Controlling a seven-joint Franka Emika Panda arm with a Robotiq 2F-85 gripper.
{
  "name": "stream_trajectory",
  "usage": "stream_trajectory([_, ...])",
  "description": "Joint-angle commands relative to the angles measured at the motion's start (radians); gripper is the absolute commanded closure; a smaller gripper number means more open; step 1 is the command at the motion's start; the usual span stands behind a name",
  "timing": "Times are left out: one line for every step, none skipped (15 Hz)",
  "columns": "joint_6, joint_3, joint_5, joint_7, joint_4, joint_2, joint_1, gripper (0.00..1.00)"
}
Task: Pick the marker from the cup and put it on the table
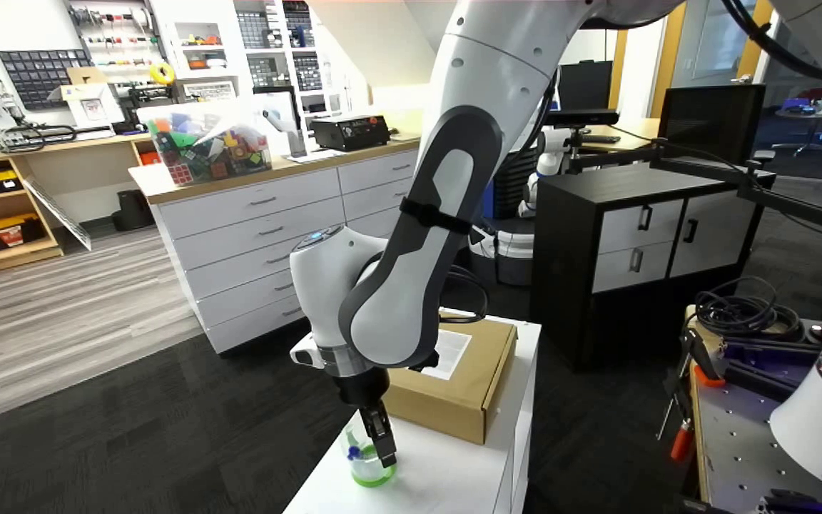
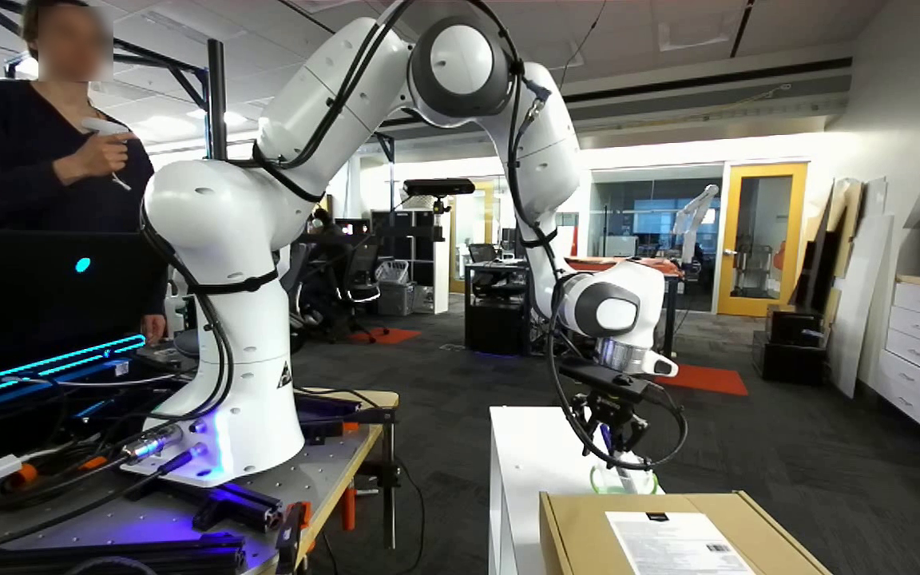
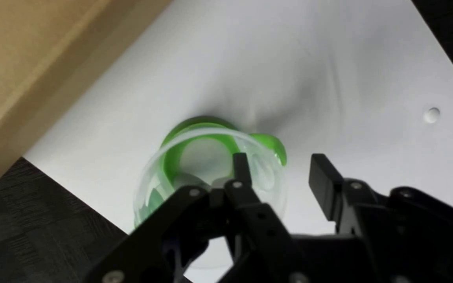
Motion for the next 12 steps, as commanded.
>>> stream_trajectory([-0.021, -0.006, -0.004, 0.01, 0.016, -0.007, 0.007, 0.24])
stream_trajectory([-0.022, -0.006, -0.004, 0.008, 0.019, -0.007, 0.007, 0.17])
stream_trajectory([-0.022, -0.006, -0.004, 0.008, 0.021, -0.007, 0.007, 0.11])
stream_trajectory([-0.022, -0.005, -0.003, 0.008, 0.024, -0.006, 0.007, 0.03])
stream_trajectory([-0.022, -0.003, -0.001, 0.006, 0.028, -0.005, 0.006, 0.01])
stream_trajectory([-0.023, -0.002, -0.001, 0.006, 0.03, -0.004, 0.006, 0.0])
stream_trajectory([-0.024, -0.002, 0.0, 0.007, 0.033, -0.003, 0.007, 0.0])
stream_trajectory([-0.023, 0.0, 0.001, 0.006, 0.035, -0.001, 0.007, 0.0])
stream_trajectory([-0.021, 0.003, 0.002, 0.003, 0.036, 0.001, 0.006, 0.0])
stream_trajectory([-0.022, 0.006, 0.004, 0.003, 0.038, 0.004, 0.005, 0.0])
stream_trajectory([-0.022, 0.009, 0.007, 0.002, 0.041, 0.008, 0.005, 0.0])
stream_trajectory([-0.022, 0.012, 0.007, 0.001, 0.042, 0.012, 0.006, 0.0])
